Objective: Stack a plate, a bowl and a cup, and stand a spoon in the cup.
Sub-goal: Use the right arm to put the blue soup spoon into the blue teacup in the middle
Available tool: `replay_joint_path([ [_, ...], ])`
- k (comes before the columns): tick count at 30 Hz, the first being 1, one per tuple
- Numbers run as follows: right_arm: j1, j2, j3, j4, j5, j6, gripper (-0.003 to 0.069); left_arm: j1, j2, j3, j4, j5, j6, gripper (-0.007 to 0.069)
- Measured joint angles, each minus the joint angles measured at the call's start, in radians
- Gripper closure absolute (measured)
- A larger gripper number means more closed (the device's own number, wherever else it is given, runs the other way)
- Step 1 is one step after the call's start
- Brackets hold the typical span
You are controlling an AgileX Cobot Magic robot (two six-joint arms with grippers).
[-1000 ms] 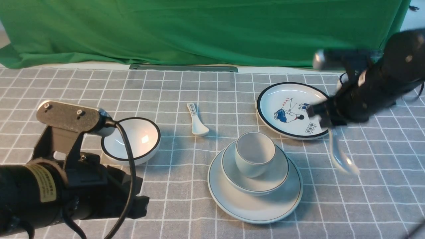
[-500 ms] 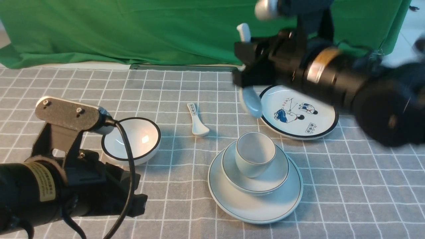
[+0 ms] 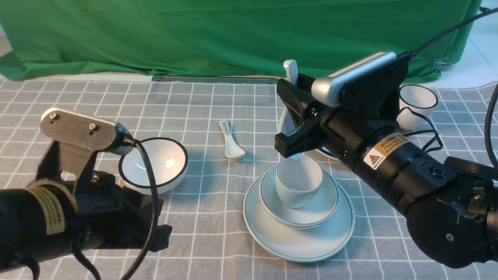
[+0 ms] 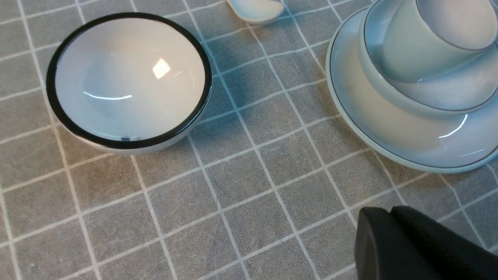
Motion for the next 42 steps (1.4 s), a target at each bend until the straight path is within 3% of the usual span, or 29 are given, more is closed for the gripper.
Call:
replay_joint_path([
  [8, 0.000, 0.063, 0.000, 0.117, 0.008, -0.139, 0.0487, 0.000, 0.000, 0.000, 0.000, 0.004, 0.000, 0.0615],
  [29, 0.000, 0.141, 0.011, 0.124, 0.025, -0.134, 0.0485, 0.000, 0.000, 0.000, -0.004, 0.009, 0.001, 0.0615],
  [36, 0.000, 0.141, 0.044, 0.124, 0.024, -0.121, 0.0406, 0.000, 0.000, 0.000, -0.004, 0.009, 0.001, 0.0615],
  [42, 0.000, 0.141, 0.060, 0.124, 0.022, -0.108, 0.0403, 0.000, 0.000, 0.000, -0.004, 0.009, 0.000, 0.0615],
])
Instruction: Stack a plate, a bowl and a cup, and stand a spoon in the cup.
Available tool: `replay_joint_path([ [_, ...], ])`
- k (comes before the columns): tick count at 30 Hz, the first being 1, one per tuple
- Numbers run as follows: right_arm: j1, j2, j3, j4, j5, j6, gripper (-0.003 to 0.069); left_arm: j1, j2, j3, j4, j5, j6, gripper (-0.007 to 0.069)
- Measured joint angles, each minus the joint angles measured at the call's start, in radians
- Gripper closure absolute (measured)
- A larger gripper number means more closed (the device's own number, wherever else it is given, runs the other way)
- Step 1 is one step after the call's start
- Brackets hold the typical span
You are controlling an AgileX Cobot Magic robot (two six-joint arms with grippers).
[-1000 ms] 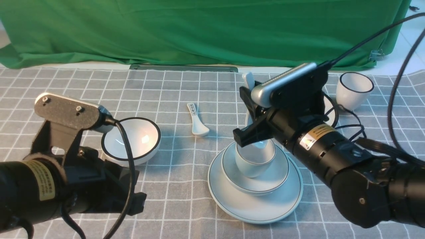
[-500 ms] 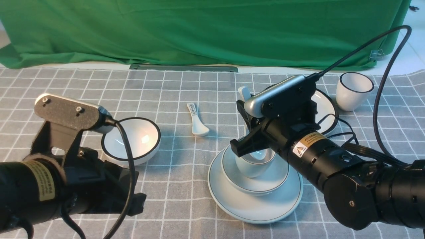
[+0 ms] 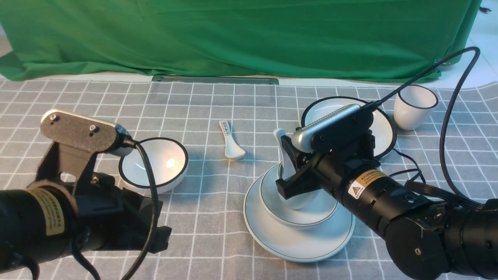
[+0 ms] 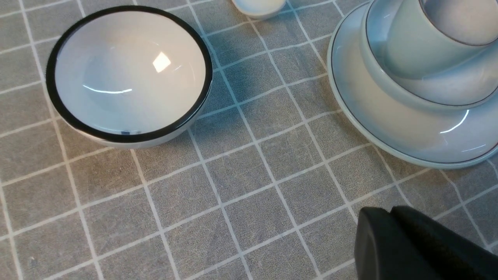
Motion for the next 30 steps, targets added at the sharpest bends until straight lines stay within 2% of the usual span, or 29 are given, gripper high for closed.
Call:
replay_joint_path([
  [5, 0.000, -0.050, 0.000, 0.000, 0.040, 0.003, 0.0403, 0.000, 0.000, 0.000, -0.001, 0.002, -0.034, 0.0615],
  [10, 0.000, -0.202, 0.000, 0.001, 0.261, 0.016, 0.0412, 0.000, 0.000, 0.000, -0.018, 0.013, -0.051, 0.0615],
  [11, -0.002, -0.264, 0.000, 0.001, 0.360, 0.017, 0.0424, 0.000, 0.000, 0.000, -0.027, 0.013, -0.051, 0.0615],
  [12, -0.002, -0.273, 0.000, 0.001, 0.375, 0.019, 0.0428, 0.000, 0.000, 0.000, -0.032, 0.014, -0.051, 0.0615],
  [13, -0.005, -0.364, 0.000, 0.002, 0.509, 0.020, 0.0456, 0.000, 0.000, 0.000, -0.044, 0.016, -0.051, 0.0615],
  [14, -0.005, -0.382, 0.000, 0.002, 0.533, 0.020, 0.0459, 0.000, -0.001, 0.000, -0.045, 0.016, -0.051, 0.0615],
  [16, -0.015, -0.501, 0.000, 0.002, 0.665, 0.020, 0.0521, 0.000, -0.014, 0.000, -0.049, 0.017, -0.051, 0.0615],
  [19, -0.031, -0.580, 0.001, 0.002, 0.750, 0.020, 0.0567, 0.000, -0.037, 0.000, -0.049, 0.017, -0.051, 0.0615],
  [21, -0.064, -0.702, 0.001, 0.003, 0.844, 0.019, 0.0623, 0.000, -0.086, 0.000, -0.050, 0.017, -0.051, 0.0615],
  [26, -0.108, -0.891, 0.012, 0.002, 0.943, 0.020, 0.0640, 0.000, -0.217, 0.001, -0.051, 0.016, -0.051, 0.0615],
  [30, -0.114, -1.030, 0.020, 0.002, 0.959, 0.024, 0.0640, 0.000, -0.324, 0.001, -0.052, 0.027, -0.051, 0.0615],
])
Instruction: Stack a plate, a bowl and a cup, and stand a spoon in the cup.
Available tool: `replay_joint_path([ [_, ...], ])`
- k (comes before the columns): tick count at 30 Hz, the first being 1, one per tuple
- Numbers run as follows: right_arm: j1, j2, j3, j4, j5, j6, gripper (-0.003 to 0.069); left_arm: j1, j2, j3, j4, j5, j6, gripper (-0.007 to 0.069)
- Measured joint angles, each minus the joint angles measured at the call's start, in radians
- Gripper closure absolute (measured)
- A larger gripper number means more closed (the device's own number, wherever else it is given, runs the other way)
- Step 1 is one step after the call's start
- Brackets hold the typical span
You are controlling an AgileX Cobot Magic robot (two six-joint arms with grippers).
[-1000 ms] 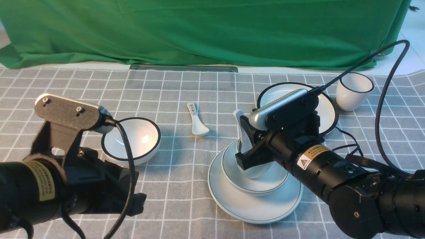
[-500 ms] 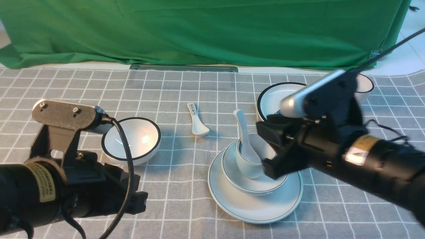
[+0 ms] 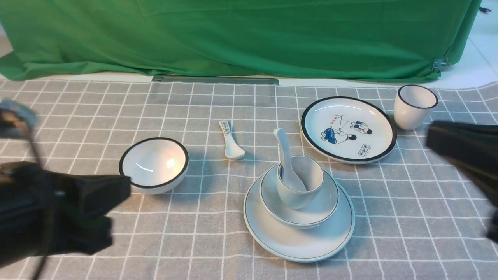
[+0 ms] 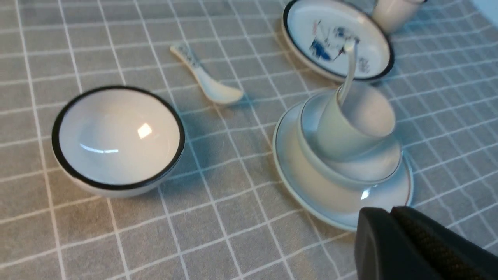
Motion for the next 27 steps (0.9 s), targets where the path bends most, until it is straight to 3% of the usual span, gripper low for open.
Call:
replay_joint_path([
  [14, 0.000, -0.457, 0.094, -0.064, 0.027, 0.029, 0.0640, 0.000, -0.448, 0.077, -0.001, 0.125, 0.060, 0.0615],
  [27, 0.000, -0.502, 0.108, -0.064, 0.051, 0.080, 0.0625, 0.000, -0.562, 0.160, 0.015, 0.167, 0.076, 0.0615],
])
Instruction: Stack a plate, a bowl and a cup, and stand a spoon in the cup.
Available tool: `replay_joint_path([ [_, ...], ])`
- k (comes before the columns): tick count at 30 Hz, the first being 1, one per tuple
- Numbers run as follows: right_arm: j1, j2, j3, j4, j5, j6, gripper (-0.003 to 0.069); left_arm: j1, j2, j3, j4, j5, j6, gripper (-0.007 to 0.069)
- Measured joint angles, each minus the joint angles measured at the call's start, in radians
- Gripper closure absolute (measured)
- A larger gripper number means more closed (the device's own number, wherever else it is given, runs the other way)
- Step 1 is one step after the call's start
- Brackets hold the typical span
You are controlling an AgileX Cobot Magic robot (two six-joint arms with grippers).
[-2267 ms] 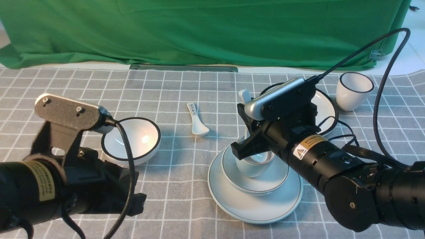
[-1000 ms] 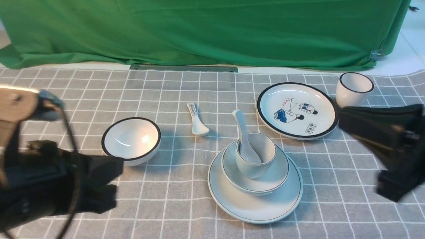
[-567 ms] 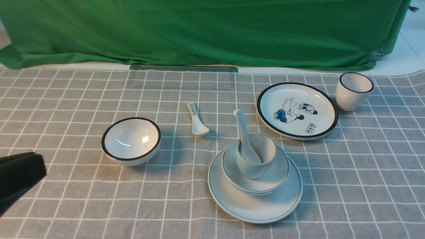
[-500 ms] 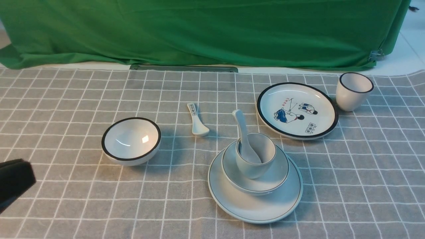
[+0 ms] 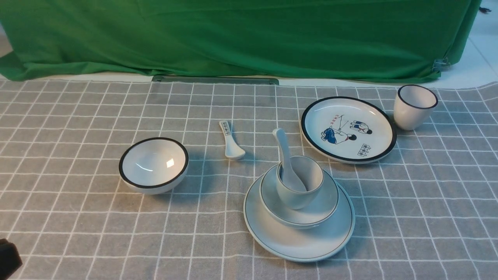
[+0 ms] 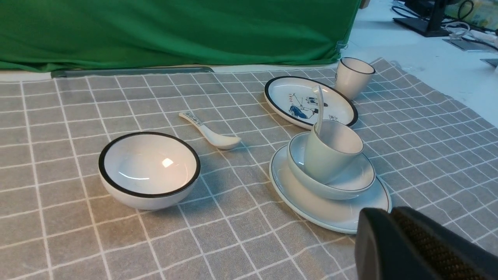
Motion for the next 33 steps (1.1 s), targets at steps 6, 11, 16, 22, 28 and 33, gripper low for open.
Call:
replay_joint_path([
  [6, 0.000, 0.000, 0.000, 0.000, 0.009, 0.001, 0.0607, 0.000, 0.000, 0.006, 0.003, -0.004, 0.001, 0.0615],
  [11, 0.000, 0.000, 0.000, 0.000, 0.012, 0.001, 0.0594, 0.000, 0.000, 0.006, 0.006, -0.007, 0.006, 0.0615],
  [16, 0.000, 0.000, 0.000, 0.000, 0.012, 0.001, 0.0584, 0.000, 0.000, 0.006, 0.007, -0.007, 0.009, 0.0615],
  [22, 0.000, 0.000, 0.000, 0.000, 0.012, 0.001, 0.0571, 0.000, 0.000, 0.006, 0.007, -0.007, 0.010, 0.0615],
  [28, 0.000, 0.000, 0.000, 0.000, 0.012, 0.001, 0.0569, 0.000, 0.000, 0.006, 0.007, -0.007, 0.010, 0.0615],
  [33, 0.000, 0.000, 0.000, 0.000, 0.012, 0.001, 0.0566, 0.000, 0.000, 0.006, 0.007, -0.007, 0.020, 0.0615],
])
